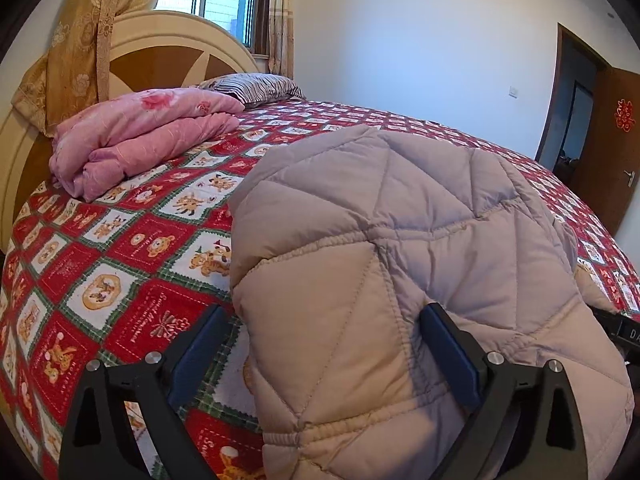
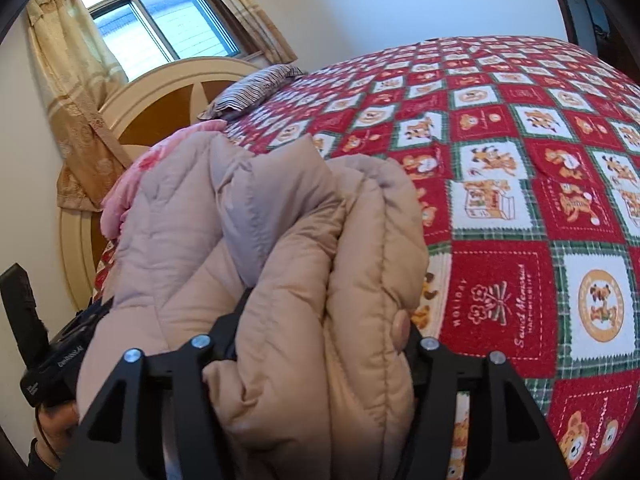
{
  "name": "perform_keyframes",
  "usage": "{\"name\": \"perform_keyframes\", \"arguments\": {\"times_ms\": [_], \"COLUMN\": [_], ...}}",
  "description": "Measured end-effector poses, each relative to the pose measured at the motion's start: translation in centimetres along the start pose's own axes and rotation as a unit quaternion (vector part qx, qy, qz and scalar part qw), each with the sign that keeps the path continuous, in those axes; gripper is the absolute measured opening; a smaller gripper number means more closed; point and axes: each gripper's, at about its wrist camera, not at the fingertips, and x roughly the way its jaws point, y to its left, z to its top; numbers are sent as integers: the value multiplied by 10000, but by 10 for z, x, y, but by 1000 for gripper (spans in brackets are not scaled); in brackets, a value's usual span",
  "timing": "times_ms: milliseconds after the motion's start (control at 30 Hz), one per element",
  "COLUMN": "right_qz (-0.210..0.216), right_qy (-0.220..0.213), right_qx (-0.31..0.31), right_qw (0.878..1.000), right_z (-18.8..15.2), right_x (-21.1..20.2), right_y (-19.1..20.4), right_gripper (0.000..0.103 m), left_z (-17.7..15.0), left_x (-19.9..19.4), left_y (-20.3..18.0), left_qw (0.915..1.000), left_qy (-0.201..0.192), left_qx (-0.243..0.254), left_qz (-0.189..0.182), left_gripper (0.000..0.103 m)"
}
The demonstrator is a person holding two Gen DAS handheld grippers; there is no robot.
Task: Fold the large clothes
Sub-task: 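Lower the folded jacket onto the bed with both grippers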
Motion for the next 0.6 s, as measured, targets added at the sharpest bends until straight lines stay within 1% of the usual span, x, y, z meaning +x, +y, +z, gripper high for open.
{"name": "perform_keyframes", "arguments": {"times_ms": [133, 300, 467, 600], "right_qz": [-68, -101, -146, -236], "right_qy": [-14, 23, 47, 29], "right_qx": [27, 93, 151, 111], "right_qw": [10000, 9999, 9998, 9997], "right_z": [0, -1, -1, -1], "right_x": [3, 7, 10, 9], "right_y": [-6, -12, -17, -16], "right_gripper": [64, 70, 73, 74], "left_z": [-1, -1, -1, 0], "left_x": [6, 10, 12, 10], "left_y": [1, 1, -2, -4], "left_qw": [10000, 9999, 9999, 9999], "left_qy": [48, 96, 109, 95], "left_qx": [-67, -125, -116, -42], "left_qz": [-28, -51, -31, 90], "left_gripper": [102, 102, 102, 102]}}
